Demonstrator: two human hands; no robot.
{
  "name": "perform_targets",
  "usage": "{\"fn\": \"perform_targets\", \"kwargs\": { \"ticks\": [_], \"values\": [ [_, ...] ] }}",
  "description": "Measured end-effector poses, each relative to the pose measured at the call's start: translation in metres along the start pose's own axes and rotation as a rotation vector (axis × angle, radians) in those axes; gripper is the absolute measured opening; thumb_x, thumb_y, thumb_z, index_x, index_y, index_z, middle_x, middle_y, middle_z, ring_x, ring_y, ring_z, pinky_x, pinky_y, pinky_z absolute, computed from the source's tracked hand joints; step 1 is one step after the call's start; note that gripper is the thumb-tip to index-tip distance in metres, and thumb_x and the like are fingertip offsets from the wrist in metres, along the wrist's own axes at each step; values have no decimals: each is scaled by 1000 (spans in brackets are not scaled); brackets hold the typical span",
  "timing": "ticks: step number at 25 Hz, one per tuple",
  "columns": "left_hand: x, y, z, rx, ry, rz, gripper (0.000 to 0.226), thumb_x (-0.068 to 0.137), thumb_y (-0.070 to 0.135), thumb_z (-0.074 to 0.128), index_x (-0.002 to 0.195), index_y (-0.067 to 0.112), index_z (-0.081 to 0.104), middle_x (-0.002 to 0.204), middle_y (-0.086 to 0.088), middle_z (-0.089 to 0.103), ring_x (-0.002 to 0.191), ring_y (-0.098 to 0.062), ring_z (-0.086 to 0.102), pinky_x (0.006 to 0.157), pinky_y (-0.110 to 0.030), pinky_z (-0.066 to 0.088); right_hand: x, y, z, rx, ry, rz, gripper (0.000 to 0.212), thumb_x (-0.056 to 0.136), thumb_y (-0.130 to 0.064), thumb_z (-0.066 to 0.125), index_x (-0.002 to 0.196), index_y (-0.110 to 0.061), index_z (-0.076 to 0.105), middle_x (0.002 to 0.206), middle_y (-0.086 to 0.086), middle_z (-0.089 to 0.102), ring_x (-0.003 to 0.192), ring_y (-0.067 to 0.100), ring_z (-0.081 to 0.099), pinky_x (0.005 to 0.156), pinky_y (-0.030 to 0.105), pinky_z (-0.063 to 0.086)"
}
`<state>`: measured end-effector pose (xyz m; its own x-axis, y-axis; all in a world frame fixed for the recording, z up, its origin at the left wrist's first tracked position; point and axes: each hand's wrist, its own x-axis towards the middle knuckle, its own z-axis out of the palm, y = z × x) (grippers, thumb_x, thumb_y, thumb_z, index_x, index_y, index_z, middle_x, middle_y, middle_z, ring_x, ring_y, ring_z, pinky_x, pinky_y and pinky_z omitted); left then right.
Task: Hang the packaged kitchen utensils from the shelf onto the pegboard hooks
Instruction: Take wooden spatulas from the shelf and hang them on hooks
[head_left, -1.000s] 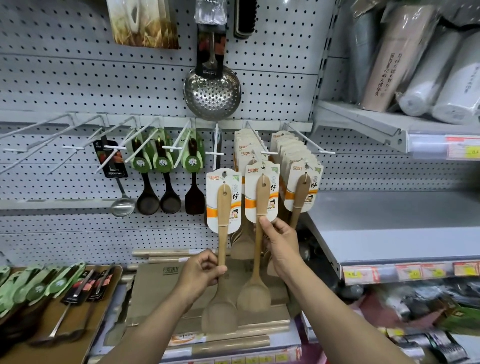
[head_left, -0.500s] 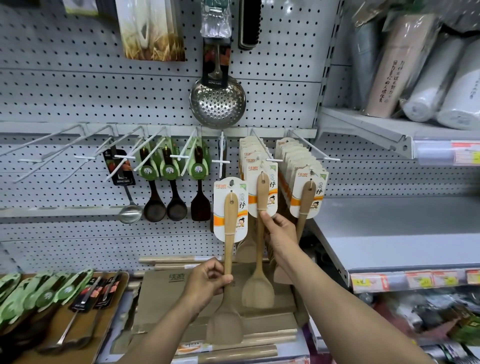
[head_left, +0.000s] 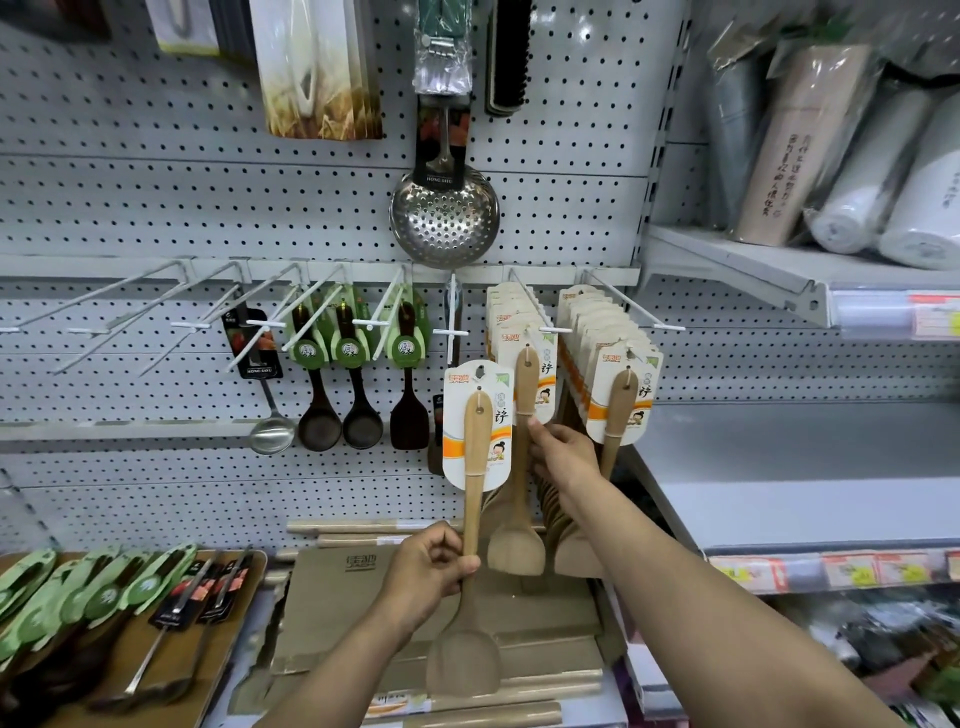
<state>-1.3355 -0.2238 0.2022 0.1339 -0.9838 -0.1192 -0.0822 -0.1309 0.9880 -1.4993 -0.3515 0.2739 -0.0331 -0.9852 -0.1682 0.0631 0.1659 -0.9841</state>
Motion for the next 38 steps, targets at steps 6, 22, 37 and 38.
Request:
{"fn": "perform_targets", "kwargs": {
  "ticks": [6,22,37,38],
  "values": [
    [6,14,21,15,-49,31,21,80,1,74,75,10,56,71,-6,59,68,-14,56,60,-25,50,-44,-20,-11,240,-92,-225,33,88,-48,67,94,-18,76,99,5,78,97,20,73,90,37,57],
    [30,26,54,45,-71,27,19,80,1,74,76,10,57,66,1,65,63,-9,63,58,-24,51,-21,-33,-20,146,-68,-288,28,84,-20,78,98,3,69,92,12,70,87,19,64,93,37,51],
    [107,27,57,133,-7,30,17,80,10,76,76,11,60,82,-12,71,78,-22,68,75,-43,58,33,-43,-3,105,-205,-315,5,95,-15,64,100,-15,66,101,6,73,98,18,65,97,37,49],
    [110,27,56,131,-8,29,17,80,10,76,75,12,59,81,-11,71,79,-24,68,75,-44,58,36,-44,-1,101,-191,-323,4,95,-15,64,99,-15,66,101,6,72,98,17,64,97,36,48]
  ]
}}
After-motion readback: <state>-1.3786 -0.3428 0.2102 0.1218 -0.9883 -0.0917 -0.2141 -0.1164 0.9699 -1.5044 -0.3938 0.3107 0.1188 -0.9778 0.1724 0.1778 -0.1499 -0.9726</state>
